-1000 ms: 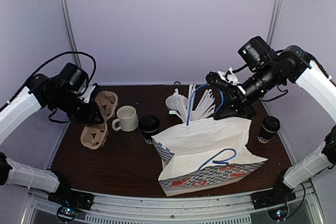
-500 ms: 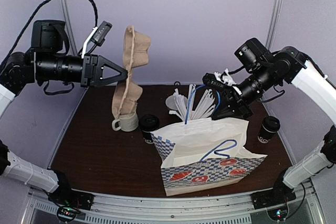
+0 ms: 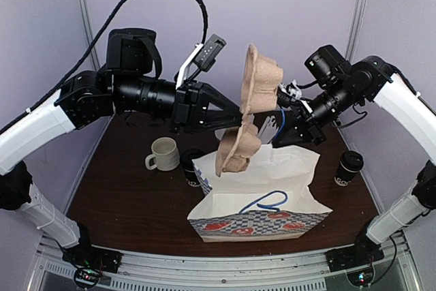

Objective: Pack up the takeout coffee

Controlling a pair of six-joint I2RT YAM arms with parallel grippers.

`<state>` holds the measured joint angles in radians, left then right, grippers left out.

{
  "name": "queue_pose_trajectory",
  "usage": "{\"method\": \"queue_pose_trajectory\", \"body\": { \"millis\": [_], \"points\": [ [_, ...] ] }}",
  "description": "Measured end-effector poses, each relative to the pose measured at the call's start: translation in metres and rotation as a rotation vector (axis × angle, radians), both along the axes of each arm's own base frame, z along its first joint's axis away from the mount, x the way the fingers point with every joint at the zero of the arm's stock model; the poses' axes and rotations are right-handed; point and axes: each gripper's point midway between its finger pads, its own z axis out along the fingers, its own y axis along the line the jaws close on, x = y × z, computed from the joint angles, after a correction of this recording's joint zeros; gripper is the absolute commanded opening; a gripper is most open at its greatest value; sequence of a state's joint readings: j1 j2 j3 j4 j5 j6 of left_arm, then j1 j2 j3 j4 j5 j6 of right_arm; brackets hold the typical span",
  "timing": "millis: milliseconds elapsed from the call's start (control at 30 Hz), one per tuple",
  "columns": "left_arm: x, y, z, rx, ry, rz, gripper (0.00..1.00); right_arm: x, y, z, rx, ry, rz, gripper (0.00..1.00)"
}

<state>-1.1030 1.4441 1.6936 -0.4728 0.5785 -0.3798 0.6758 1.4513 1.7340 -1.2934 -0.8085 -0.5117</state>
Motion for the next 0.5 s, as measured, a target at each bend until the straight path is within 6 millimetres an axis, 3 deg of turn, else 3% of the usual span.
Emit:
{"method": "queue_pose_trajectory", "body": {
  "millis": [133,333,500],
  "points": [
    [-0.011,-0.016,-0.005,-0.016,-0.029,-0.067,0.24,-0.002,0.001,0.008,0.028,0.013,0.002,0.0],
    [-0.02,-0.039,-0.046,0.072,-0.052,-0.131,0.23,-0.005,-0.001,0.011,0.047,0.051,0.009,0.0],
    [-0.013,-0.038,-0.076,0.163,-0.091,-0.113,0.23,-0.01,-0.001,0.012,0.055,0.077,0.022,0.0]
  ]
}}
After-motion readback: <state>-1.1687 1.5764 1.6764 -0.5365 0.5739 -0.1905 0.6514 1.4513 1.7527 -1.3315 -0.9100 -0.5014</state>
